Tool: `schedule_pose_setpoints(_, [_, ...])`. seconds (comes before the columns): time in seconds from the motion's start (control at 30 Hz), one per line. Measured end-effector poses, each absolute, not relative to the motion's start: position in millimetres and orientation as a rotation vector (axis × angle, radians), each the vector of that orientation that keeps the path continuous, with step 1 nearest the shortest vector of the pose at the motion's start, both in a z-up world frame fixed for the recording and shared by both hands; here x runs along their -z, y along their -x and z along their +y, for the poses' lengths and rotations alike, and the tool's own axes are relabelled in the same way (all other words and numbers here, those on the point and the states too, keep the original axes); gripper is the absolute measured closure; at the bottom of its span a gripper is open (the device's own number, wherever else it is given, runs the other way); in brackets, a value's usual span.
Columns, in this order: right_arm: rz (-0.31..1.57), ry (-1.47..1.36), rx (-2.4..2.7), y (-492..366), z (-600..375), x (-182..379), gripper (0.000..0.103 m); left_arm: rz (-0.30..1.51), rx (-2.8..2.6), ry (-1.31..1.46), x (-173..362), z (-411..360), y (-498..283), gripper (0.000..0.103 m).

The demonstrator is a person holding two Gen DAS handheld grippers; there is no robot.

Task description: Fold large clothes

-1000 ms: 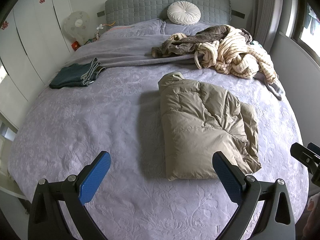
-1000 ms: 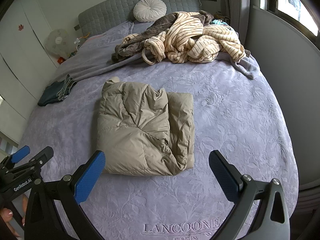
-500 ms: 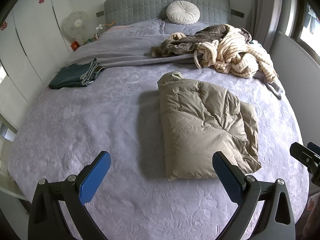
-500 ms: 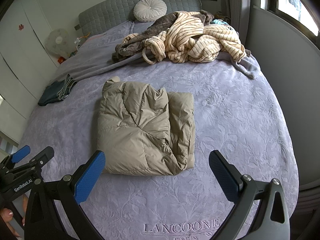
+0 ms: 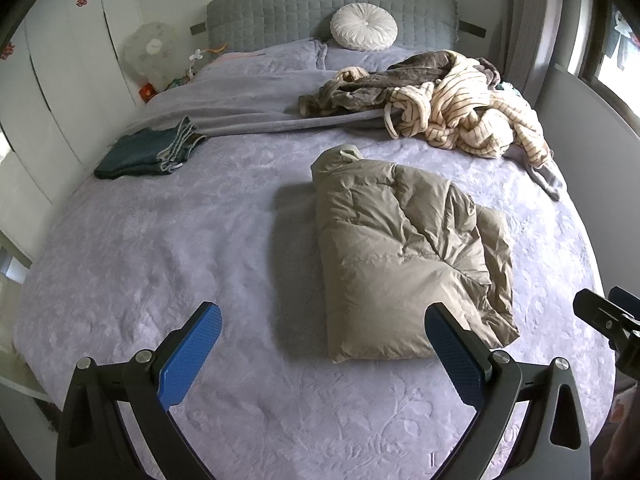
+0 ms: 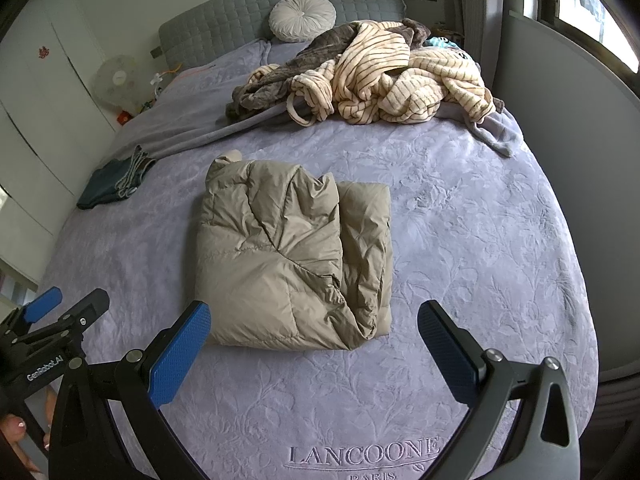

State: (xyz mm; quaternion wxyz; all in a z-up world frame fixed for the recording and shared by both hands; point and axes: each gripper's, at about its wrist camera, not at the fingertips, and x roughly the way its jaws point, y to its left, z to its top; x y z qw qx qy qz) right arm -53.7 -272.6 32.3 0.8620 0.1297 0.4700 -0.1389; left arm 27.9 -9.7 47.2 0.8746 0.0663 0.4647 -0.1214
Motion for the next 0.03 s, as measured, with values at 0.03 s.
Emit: schedule_pose_setpoints(0.03, [0.986, -0.272, 0.291, 53.7, -272.8, -32.1, 0.000, 0.972, 0.255, -0.140, -47.2, -10.2, -27.4, 0.001])
